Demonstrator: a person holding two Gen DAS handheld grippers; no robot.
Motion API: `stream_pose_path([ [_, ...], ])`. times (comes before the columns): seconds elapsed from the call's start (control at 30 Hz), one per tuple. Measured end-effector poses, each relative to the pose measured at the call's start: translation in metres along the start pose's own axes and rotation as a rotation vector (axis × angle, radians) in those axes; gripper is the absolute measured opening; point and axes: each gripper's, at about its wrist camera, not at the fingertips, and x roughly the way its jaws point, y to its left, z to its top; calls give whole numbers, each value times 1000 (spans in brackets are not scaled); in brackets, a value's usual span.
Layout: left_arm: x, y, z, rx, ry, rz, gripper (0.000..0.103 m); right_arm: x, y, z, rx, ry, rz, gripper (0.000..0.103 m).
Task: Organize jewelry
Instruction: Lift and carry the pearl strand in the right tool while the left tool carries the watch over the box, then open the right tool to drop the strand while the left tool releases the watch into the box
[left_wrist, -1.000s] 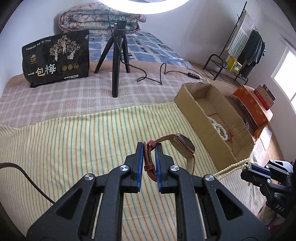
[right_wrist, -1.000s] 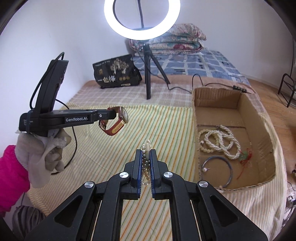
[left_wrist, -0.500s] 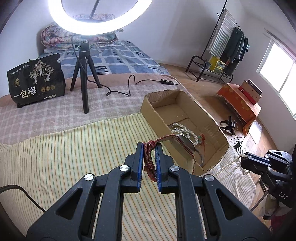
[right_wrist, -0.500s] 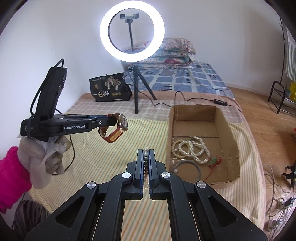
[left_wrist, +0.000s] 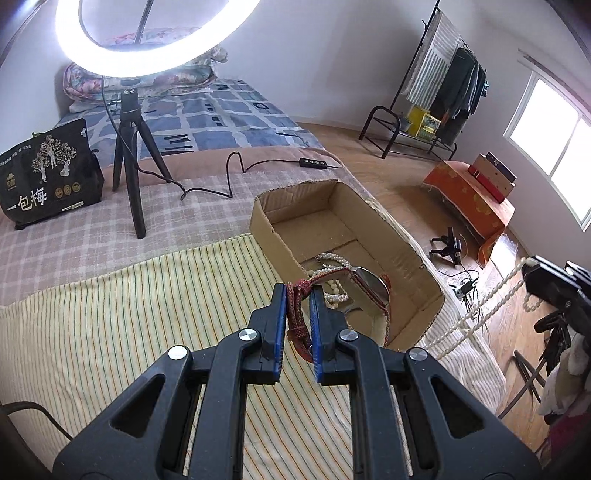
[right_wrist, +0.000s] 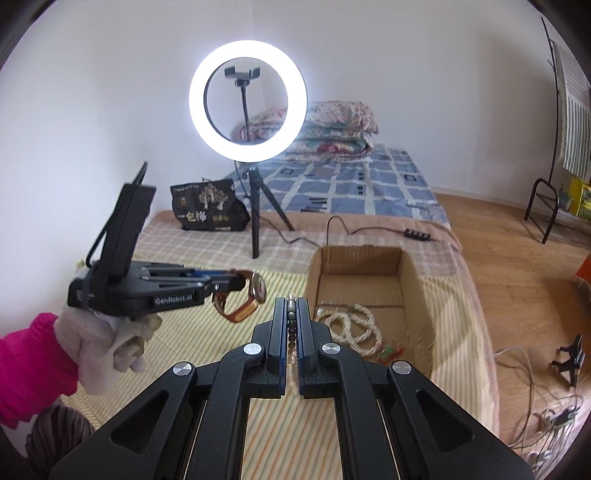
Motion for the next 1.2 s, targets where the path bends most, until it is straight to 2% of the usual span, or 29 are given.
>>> stream_pose_path([
  [0.23, 8, -7, 10, 9, -7, -4, 10, 4, -16, 28, -32, -24, -47, 3],
  [0.53, 25, -16, 11, 15, 2, -9, 10, 42, -42, 51, -58, -6, -127, 3],
  [0.93, 50, -40, 4, 22, 37, -40, 10, 99, -77, 59, -8, 36, -151, 3],
  [1.2, 59, -55, -4, 40, 52, -59, 10, 121, -90, 57, 10, 57, -160, 3],
])
